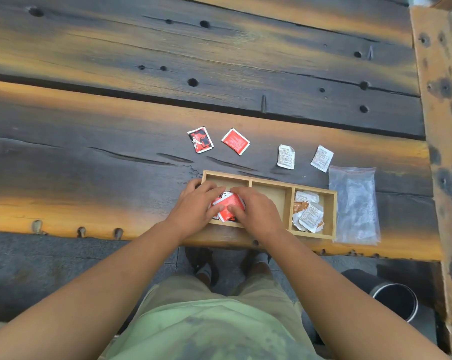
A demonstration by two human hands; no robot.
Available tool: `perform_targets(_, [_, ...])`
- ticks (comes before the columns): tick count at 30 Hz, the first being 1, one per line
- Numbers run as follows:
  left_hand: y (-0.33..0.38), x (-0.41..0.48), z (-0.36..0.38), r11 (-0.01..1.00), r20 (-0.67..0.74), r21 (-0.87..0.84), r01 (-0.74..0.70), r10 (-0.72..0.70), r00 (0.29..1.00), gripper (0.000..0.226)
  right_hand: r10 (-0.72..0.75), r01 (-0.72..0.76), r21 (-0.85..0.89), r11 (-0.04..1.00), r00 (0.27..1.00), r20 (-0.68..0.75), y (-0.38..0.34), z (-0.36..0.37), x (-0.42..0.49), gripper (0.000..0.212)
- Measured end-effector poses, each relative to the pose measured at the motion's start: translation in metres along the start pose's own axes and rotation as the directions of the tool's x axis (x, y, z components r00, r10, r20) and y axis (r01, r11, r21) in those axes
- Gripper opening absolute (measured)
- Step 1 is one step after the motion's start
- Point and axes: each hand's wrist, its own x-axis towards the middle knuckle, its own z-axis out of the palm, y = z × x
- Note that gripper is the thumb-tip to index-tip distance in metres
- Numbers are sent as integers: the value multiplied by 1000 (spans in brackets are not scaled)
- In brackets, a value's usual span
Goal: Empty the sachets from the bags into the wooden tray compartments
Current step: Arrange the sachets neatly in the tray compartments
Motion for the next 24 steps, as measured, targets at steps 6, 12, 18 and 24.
perform_targets(6, [6,-2,1,997,12,-26,70,-70,997,51,16,-16,-2,1000,1000,1,2,5,-2,42])
perform_targets(12, [11,1,-2,990,41,-43,133,-131,991,49,28,-28,7,1000,999,24,0,3,-1,39])
perform_targets(18, [18,2,-5,977,82,-38,209,-206,975,46,-10,11,-21,1000,999,45,3,1,4,35])
perform_targets(24, [37,-4,-4,956,60,-30,292,-290,955,47,-85,87,-20,996,993,87,10,-8,13,31])
